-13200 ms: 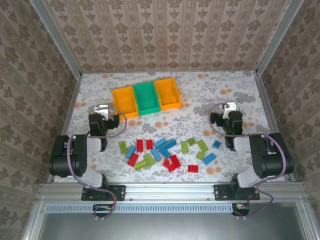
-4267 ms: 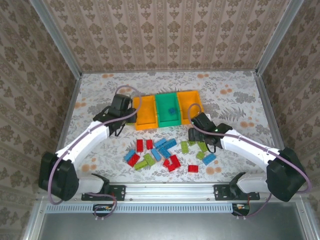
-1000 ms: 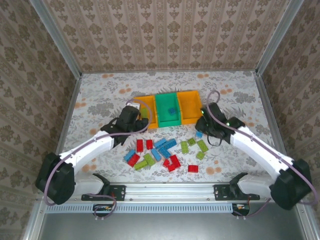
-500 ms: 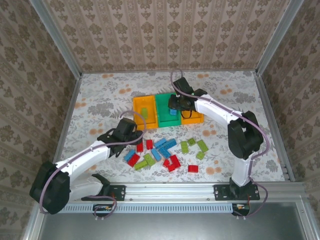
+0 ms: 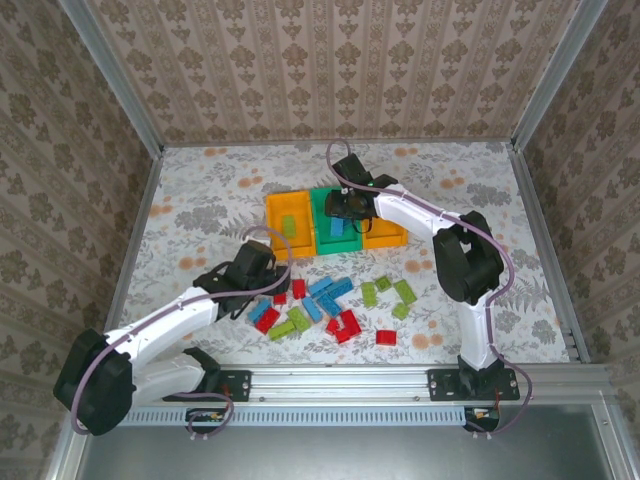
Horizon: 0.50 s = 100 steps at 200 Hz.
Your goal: Sort the legos into containers by color
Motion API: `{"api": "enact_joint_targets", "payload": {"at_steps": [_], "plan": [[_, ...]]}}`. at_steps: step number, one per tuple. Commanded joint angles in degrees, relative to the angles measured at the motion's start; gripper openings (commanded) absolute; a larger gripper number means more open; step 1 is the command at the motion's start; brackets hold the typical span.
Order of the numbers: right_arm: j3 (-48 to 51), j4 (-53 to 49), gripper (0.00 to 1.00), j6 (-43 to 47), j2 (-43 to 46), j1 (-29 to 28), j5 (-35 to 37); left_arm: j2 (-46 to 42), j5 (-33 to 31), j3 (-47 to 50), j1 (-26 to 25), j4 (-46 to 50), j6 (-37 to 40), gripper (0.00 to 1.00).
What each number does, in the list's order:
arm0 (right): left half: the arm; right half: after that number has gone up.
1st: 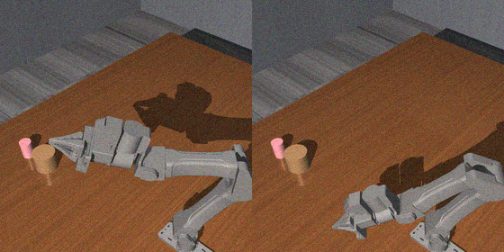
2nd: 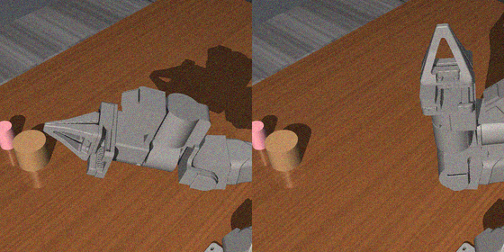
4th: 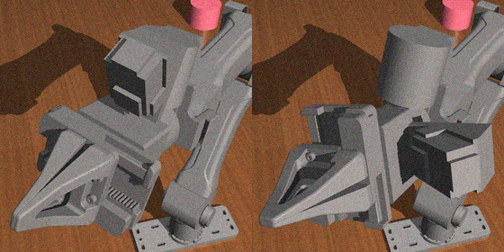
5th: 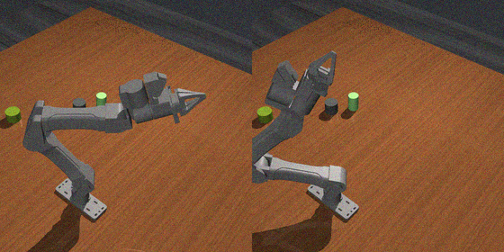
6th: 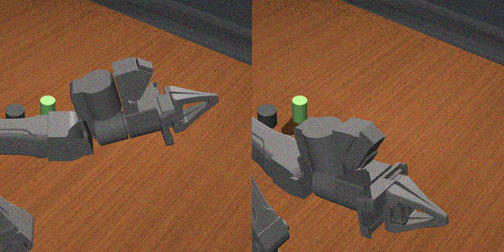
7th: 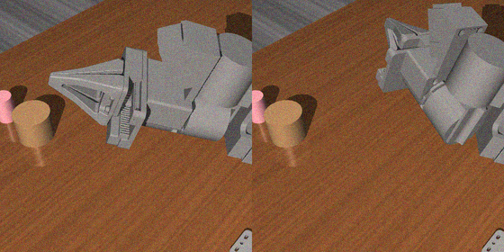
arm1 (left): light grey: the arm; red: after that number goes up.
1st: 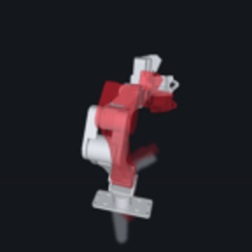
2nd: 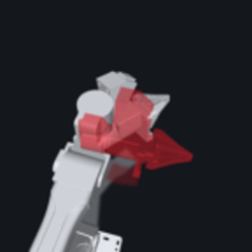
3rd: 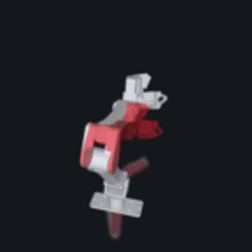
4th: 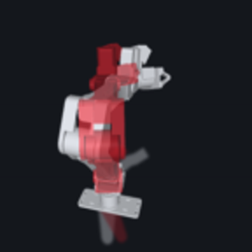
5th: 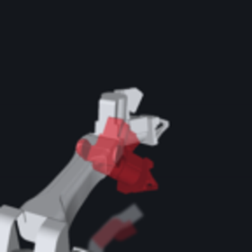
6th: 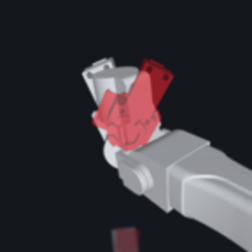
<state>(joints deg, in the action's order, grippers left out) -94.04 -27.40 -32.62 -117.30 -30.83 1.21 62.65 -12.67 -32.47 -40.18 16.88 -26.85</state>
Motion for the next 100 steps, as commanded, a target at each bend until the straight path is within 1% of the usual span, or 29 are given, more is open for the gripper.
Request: {"api": "enact_joint_targets", "payload": {"at_steps": [1, 37, 58, 100], "plan": [[-2.25, -1.0, 0.57, 1.1, -0.59, -0.45, 0.13, 0.27, -0.52, -0.3, -1.55, 0.68, -1.06, 0.85], [-1.86, -0.75, 0.65, 1.87, 0.49, -0.72, -0.87, -0.24, -2.45, -0.01, -2.92, 4.1, -2.25, 0.85], [-0.62, -0.13, 0.71, 1.99, 1.74, -0.81, -1.8, -0.16, -2.12, 0.41, -3.01, 4.74, -2.96, 0.84], [2.04, 0.59, 0.72, 1.4, 4.48, -0.9, -1.48, 3.68, -1.74, -0.33, -2.88, 5.83, -6.88, 0.79]]}}
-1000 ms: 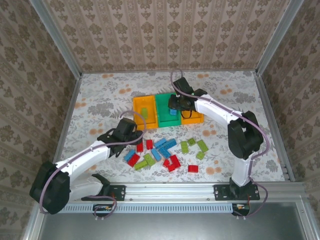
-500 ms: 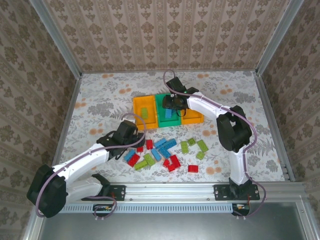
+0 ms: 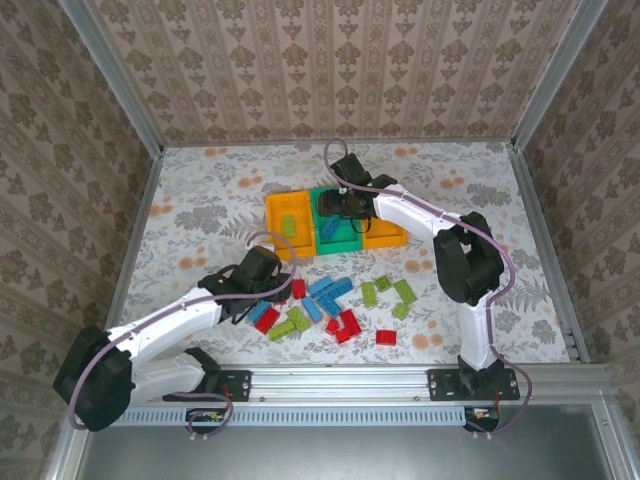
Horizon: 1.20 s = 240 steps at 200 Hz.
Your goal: Sort the legos into containers by color
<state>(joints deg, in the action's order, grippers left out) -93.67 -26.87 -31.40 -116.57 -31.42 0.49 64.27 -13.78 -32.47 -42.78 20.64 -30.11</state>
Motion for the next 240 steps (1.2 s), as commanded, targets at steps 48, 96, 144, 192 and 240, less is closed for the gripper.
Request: {"api": "enact_joint_targets", "payload": {"at_steps": [48, 96, 144, 192, 240], "plan": [[5.08, 0.74, 0.73, 0.47, 8.22, -0.31, -0.34, 6.15, 2.84, -1.95, -0.04, -0.77, -3.56, 0.79], [9.02, -0.57, 0.78, 1.32, 13.11, 1.12, 6.45, 11.67, 3.68, -3.2, 0.48, -1.11, -4.54, 0.74], [17.12, 0.31, 0.8, 1.21, 19.2, 4.81, 7.87, 15.09, 4.49, -3.73, 0.95, -2.81, -4.0, 0.68], [26.08, 0.42, 0.82, 1.34, 25.87, 7.76, 10.24, 16.59, 4.82, -4.48, 2.09, -3.24, -3.64, 0.45], [34.74, -0.52, 0.83, 2.36, 31.86, 8.22, 13.89, 13.69, 4.2, -6.77, 2.38, -1.84, -2.16, 0.3]]}}
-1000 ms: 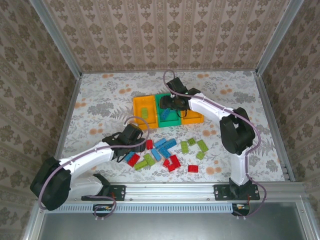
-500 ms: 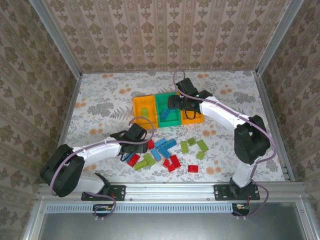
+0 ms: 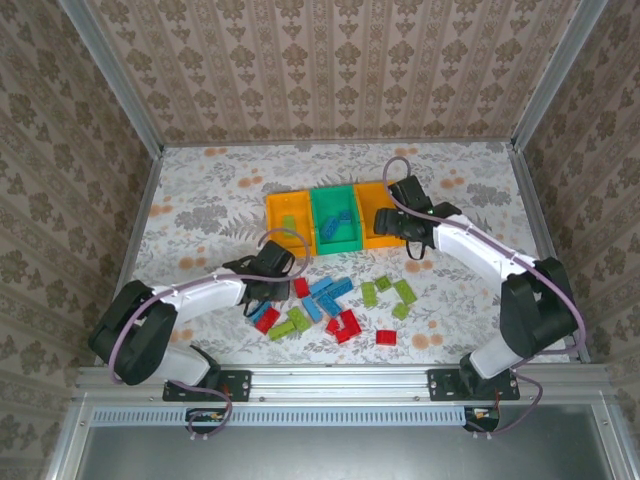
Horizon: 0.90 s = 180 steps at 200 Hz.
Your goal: Sort the legos into containers by color
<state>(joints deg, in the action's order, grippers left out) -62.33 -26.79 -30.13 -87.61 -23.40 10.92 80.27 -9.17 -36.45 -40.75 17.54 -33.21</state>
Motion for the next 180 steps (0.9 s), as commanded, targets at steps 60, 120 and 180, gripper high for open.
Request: {"api": "enact_joint_targets", "payload": {"at_steps": [60, 120, 180], "plan": [[14.71, 2.1, 0.83, -3.27, 9.67, 0.19, 1.9, -4.74, 0.73, -14.06, -0.76, 0.88, 5.99, 0.26], [23.94, 5.04, 0.82, -7.11, 16.67, -0.75, -0.12, 12.35, 10.71, -36.5, -3.58, -3.54, 11.61, 0.25], [26.78, -0.65, 0.8, -9.87, 22.34, -6.95, 1.73, 35.45, 21.93, -61.93, -3.63, -1.28, 10.84, 0.25]]}}
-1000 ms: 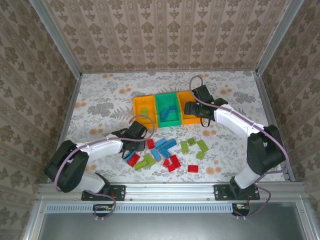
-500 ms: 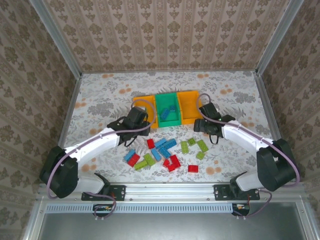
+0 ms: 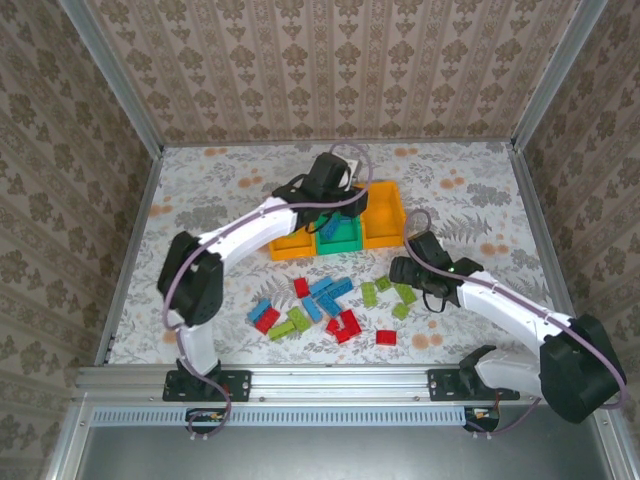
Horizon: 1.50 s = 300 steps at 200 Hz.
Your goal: Sort the legos into containers by color
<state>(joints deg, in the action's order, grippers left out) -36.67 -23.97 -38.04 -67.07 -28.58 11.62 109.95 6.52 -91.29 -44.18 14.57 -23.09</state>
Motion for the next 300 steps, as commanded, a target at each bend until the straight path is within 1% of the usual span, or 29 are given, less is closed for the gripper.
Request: {"api": "enact_joint_targets", "payload": {"at_steps": [1, 16, 34, 68, 101, 114, 121, 149, 171, 209, 219, 225, 257, 300], "plan": [[1.18, -3.51, 0.8, -1.91, 1.82, -1.89, 0.99, 5.92, 6.32, -7.38, -0.15, 1.78, 0.66, 0.26], [2.32, -2.56, 0.8, -0.9, 2.25, -2.81, 0.44, 9.75, 6.92, -11.15, -0.16, 2.02, 0.05, 0.26], [3.13, -0.69, 0.79, 1.47, 2.08, -3.88, -0.5, 13.25, 7.23, -14.55, -0.1, 2.46, -0.48, 0.28], [1.22, -0.64, 0.76, 4.65, -0.15, -4.68, -0.45, 17.4, 7.8, -19.24, -0.01, 3.84, -1.74, 0.35], [0.17, -0.49, 0.75, 5.56, -1.24, -4.97, -0.32, 17.13, 7.03, -18.52, -0.11, 3.6, -2.83, 0.54], [0.02, -0.15, 0.75, 6.23, -1.49, -5.25, -0.53, 15.64, 6.43, -16.71, -0.2, 2.74, -2.55, 0.71], [-0.22, 0.05, 0.75, 6.83, -1.7, -5.47, -0.54, 14.65, 6.01, -15.73, -0.28, 2.53, -2.34, 0.76], [-1.66, 0.36, 0.75, 9.85, -3.08, -6.27, -0.46, 9.23, 3.89, -9.99, -0.62, 0.25, -1.33, 0.82], [-3.49, 0.31, 0.76, 12.95, -5.2, -7.02, -0.37, 3.64, 2.31, -3.2, -0.72, -2.81, -0.84, 0.9], [-7.42, -0.63, 0.75, 16.19, -11.03, -7.37, -2.0, -5.75, -2.33, 8.68, 0.27, -5.59, -1.3, 0.94], [-8.4, -0.69, 0.74, 16.72, -12.2, -7.46, -2.59, -8.18, -2.46, 11.85, 1.03, -6.47, -2.05, 0.94], [-8.9, -0.86, 0.74, 17.0, -14.4, -7.54, -2.81, -9.51, -2.36, 13.49, 1.5, -6.82, -2.53, 0.94], [-10.74, -1.05, 0.71, 18.58, -18.27, -8.07, -5.08, -15.88, -2.01, 21.78, 3.96, -7.27, -3.87, 0.94], [-12.87, -2.61, 0.65, 20.04, -22.11, -8.16, -4.54, -23.08, -3.17, 30.86, 6.75, -7.93, -4.68, 0.95]]}}
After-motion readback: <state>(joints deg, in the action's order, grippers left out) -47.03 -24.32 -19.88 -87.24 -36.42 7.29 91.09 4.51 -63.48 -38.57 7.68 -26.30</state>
